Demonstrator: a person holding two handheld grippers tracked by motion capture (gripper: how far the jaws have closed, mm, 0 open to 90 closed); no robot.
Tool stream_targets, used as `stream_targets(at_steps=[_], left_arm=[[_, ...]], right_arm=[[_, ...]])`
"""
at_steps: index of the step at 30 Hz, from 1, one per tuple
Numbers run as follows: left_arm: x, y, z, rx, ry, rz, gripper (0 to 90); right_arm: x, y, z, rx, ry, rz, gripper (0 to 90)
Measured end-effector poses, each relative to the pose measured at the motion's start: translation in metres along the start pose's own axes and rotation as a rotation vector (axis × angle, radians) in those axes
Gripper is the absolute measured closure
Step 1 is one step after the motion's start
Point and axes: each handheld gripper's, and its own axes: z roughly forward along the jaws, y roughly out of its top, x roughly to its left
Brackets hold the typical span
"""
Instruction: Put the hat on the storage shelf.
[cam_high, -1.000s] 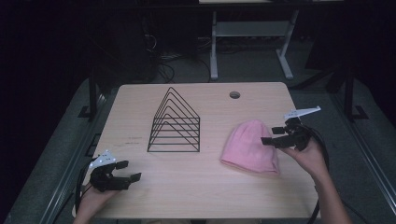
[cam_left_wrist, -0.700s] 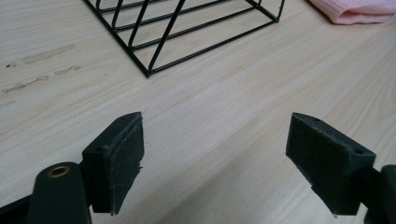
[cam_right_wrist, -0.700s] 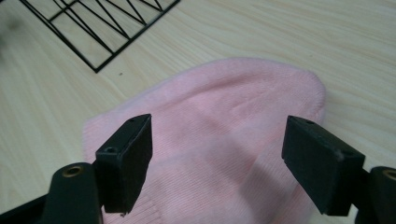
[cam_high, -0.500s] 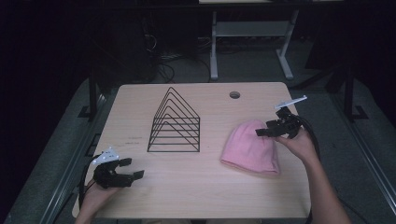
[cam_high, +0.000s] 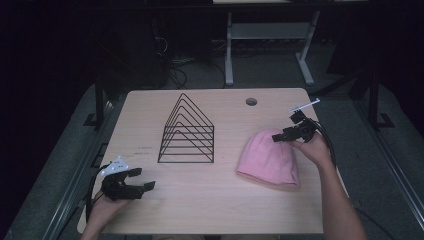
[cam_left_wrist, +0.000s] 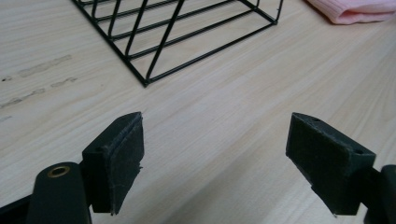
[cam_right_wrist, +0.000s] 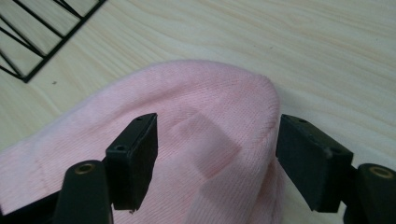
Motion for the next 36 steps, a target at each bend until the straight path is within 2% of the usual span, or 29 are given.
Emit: stream_targets(at_steps=[7,9,15,18,20,26,31,36], left_arm=[[0.002,0.0,-0.001,-0.006,0.006,-0.01,19.0],[0.003,0.0,-0.001,-0.007,0.007,-0.01,19.0],[0.004,0.0,-0.001,-0.002,0.008,-0.007,19.0],[0.004,0.0,0.0,0.0,0.008,-0.005,19.0],[0.004,0.0,0.0,0.001,0.008,-0.005,19.0],[0.005,-0.001,0.0,0.008,0.007,-0.011,19.0],[0.004,-0.001,0.001,0.01,0.003,-0.015,19.0],[0.004,-0.001,0.002,0.012,0.004,-0.011,19.0]], right_arm=[[-0.007,0.001,0.011,0.019,-0.001,0.038,31.9],[-0.008,0.004,0.012,0.033,-0.02,0.035,35.4],[-0.01,0.007,0.017,0.046,-0.025,0.039,39.4],[-0.014,0.005,0.022,0.06,0.001,0.078,40.4],[-0.017,0.002,0.024,0.048,0.019,0.101,42.3],[-0.02,0.0,0.026,0.041,0.006,0.098,49.0],[-0.025,-0.002,0.026,0.039,0.019,0.131,50.8],[-0.025,-0.002,0.029,0.048,0.022,0.134,56.2]])
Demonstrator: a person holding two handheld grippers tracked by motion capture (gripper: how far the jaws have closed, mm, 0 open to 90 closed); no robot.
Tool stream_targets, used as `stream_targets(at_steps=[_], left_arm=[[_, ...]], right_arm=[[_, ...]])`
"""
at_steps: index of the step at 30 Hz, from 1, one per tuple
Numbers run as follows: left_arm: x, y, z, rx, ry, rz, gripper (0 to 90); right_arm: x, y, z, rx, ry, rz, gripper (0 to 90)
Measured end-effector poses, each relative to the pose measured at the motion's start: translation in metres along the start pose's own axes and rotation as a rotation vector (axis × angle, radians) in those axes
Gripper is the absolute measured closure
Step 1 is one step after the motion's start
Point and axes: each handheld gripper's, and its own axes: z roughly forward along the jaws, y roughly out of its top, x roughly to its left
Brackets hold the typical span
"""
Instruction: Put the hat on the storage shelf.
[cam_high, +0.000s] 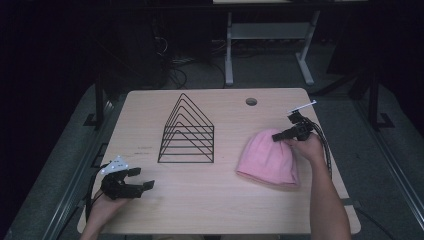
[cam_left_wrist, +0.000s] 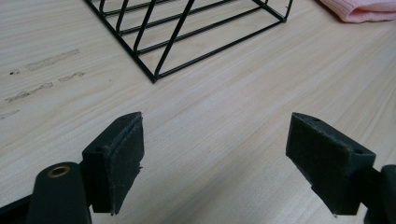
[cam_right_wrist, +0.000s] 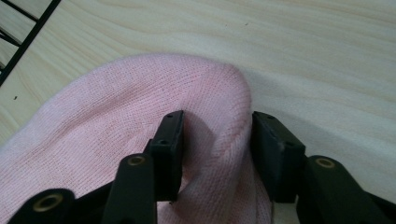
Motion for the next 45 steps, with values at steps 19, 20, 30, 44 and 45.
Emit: stream_targets(at_steps=[19,20,30,44,45], left_arm=[[0.0,-0.002,-0.002,0.007,0.009,0.003,19.1],[0.0,-0.002,-0.002,0.005,0.008,0.002,19.1],[-0.001,-0.003,-0.005,0.002,0.011,0.004,19.2],[-0.001,-0.004,-0.007,0.003,0.013,-0.003,19.3],[-0.002,-0.004,-0.006,0.004,0.012,-0.005,19.3]], right_arm=[[0.015,0.0,-0.009,-0.061,0.049,-0.064,76.9],[0.016,0.0,-0.011,-0.066,0.05,-0.068,76.9],[0.025,-0.004,-0.035,-0.13,0.074,-0.089,77.1],[0.046,-0.013,-0.075,-0.208,0.076,-0.172,77.3],[0.047,-0.014,-0.078,-0.218,0.078,-0.182,77.3]])
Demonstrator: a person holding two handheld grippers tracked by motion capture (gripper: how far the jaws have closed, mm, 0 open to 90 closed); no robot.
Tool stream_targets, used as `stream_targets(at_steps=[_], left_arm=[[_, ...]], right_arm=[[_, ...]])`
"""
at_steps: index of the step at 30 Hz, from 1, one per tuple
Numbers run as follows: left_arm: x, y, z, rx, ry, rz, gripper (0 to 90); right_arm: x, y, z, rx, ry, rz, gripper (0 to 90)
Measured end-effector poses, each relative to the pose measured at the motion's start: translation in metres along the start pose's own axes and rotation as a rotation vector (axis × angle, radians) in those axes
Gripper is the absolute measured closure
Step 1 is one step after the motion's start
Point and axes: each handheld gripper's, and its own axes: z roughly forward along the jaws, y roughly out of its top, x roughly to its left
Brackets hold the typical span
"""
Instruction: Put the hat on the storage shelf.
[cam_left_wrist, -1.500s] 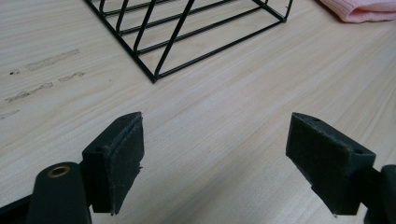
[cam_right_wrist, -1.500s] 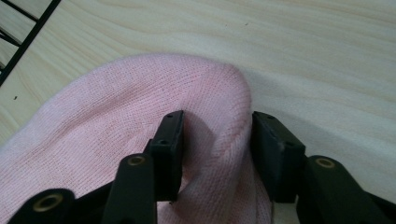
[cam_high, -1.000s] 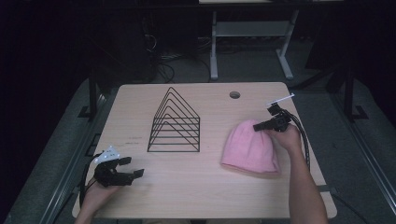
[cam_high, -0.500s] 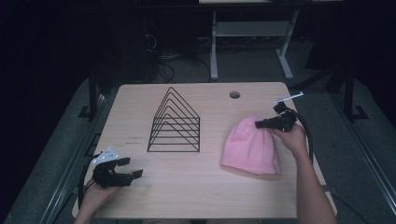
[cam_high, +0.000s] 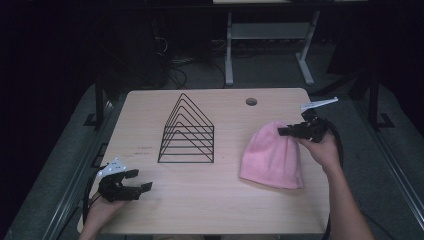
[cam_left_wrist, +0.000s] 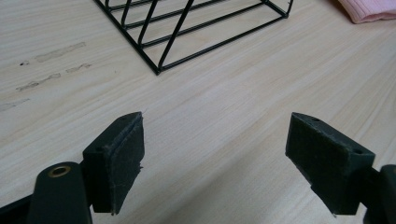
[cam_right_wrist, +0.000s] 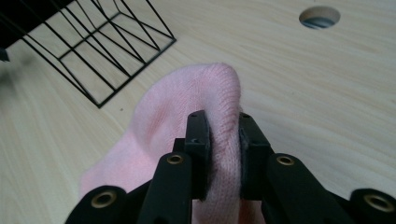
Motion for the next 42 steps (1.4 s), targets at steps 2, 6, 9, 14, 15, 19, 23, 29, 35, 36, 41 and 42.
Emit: stream_targets(at_steps=[2,6,9,14,15,19,23,29,35,36,41,42], left_arm=[[0.0,0.0,0.001,0.006,-0.004,0.009,19.4],[-0.002,0.0,0.0,0.007,-0.014,0.013,20.3],[-0.002,0.001,-0.002,0.001,-0.018,0.018,20.3],[-0.004,0.004,-0.003,-0.008,-0.027,0.017,20.3],[-0.004,0.005,-0.004,-0.013,-0.029,0.017,20.3],[-0.007,0.013,-0.007,-0.029,-0.043,0.03,20.3],[-0.008,0.021,-0.01,-0.05,-0.068,0.035,20.9],[-0.012,0.034,-0.013,-0.048,-0.095,0.064,21.7],[-0.017,0.052,-0.018,-0.059,-0.134,0.086,22.6],[-0.017,0.055,-0.019,-0.064,-0.142,0.091,22.5],[-0.023,0.071,-0.02,-0.07,-0.168,0.116,22.5],[-0.025,0.074,-0.02,-0.069,-0.172,0.126,22.5]], right_arm=[[0.004,0.0,-0.005,-0.018,0.009,-0.01,77.3],[0.011,0.001,-0.013,-0.035,0.008,-0.026,77.3],[0.016,0.001,-0.019,-0.046,0.01,-0.041,77.4],[0.025,0.003,-0.032,-0.078,0.012,-0.063,77.5],[0.026,0.004,-0.035,-0.085,0.013,-0.068,77.4],[0.033,0.008,-0.046,-0.113,0.014,-0.099,77.6],[0.037,0.013,-0.054,-0.13,0.013,-0.122,77.6],[0.044,0.021,-0.062,-0.146,0.012,-0.149,77.6],[0.05,0.03,-0.069,-0.165,0.018,-0.173,77.6],[0.052,0.032,-0.071,-0.17,0.019,-0.176,77.6],[0.059,0.038,-0.078,-0.186,0.027,-0.199,77.6],[0.061,0.04,-0.08,-0.19,0.032,-0.205,77.6]])
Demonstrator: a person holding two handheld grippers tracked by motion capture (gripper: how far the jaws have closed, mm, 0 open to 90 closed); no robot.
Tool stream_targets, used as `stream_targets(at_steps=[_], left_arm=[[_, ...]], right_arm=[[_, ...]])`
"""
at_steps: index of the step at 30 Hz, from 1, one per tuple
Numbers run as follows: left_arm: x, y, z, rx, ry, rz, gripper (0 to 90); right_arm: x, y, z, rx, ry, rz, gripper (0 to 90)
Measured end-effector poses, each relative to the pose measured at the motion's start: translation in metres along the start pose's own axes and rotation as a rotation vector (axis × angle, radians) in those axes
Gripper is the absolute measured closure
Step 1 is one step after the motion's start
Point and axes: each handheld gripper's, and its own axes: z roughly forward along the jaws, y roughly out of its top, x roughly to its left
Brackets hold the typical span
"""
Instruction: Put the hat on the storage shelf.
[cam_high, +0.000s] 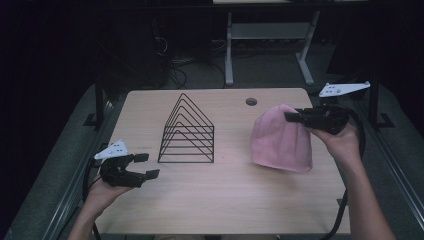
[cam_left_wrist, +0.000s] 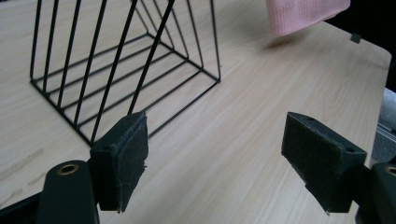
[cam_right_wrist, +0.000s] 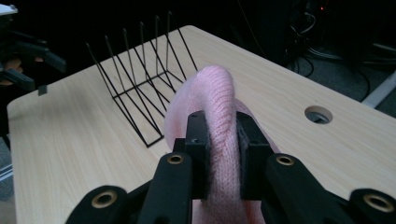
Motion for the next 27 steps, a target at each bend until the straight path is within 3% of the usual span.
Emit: stream_targets(at_steps=[5,13,27], left_arm=[[-0.004,0.013,0.001,-0.004,-0.03,0.015,22.5],[-0.005,0.027,0.0,0.014,-0.036,0.059,22.5],[-0.005,0.049,0.01,0.031,-0.065,0.081,22.5]], right_arm=[[0.006,0.008,-0.003,-0.01,0.012,-0.017,77.6],[0.015,0.02,-0.008,-0.029,0.031,-0.046,77.6],[0.028,0.041,-0.006,-0.064,0.07,-0.069,77.6]])
